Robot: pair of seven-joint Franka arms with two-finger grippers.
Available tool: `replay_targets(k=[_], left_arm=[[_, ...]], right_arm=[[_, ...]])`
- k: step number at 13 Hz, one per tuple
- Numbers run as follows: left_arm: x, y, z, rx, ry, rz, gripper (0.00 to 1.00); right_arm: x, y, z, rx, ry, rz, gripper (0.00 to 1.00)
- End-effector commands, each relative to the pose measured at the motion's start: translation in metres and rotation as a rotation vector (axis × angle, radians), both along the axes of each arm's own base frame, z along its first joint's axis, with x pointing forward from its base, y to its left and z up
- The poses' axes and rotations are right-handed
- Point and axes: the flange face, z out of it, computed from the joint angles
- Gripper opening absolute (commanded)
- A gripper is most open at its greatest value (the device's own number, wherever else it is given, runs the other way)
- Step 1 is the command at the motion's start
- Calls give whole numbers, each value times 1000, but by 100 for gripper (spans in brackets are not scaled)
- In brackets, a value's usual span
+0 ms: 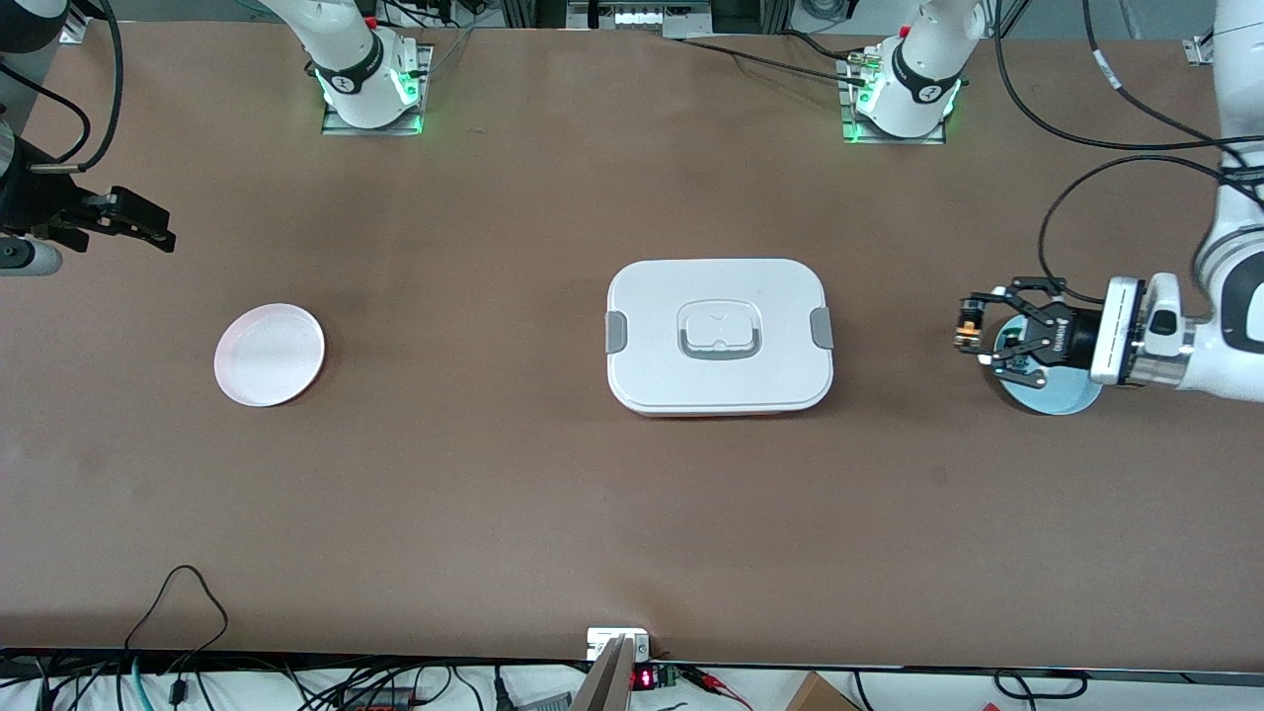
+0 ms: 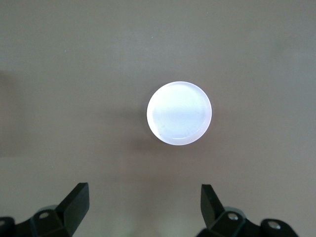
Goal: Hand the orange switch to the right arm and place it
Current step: 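Lift the switch with the left gripper and carry it above the box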
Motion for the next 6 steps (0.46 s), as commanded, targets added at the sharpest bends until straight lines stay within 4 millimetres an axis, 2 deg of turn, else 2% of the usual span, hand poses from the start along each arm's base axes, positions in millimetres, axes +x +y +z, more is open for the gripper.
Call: replay_targets(k=[1, 4, 5, 6], left_arm=[[12, -56, 14, -216, 46, 1, 0], [22, -119, 53, -350, 101, 19, 0], [25, -139, 69, -358, 81, 43, 0], [28, -156, 95, -355, 50, 80, 0]], right_arm=[[1, 1, 4, 8, -5, -1, 100], [3, 1, 3, 12, -8, -3, 100], [3, 2, 6, 10, -12, 7, 100], [2, 1, 6, 10, -7, 14, 100]])
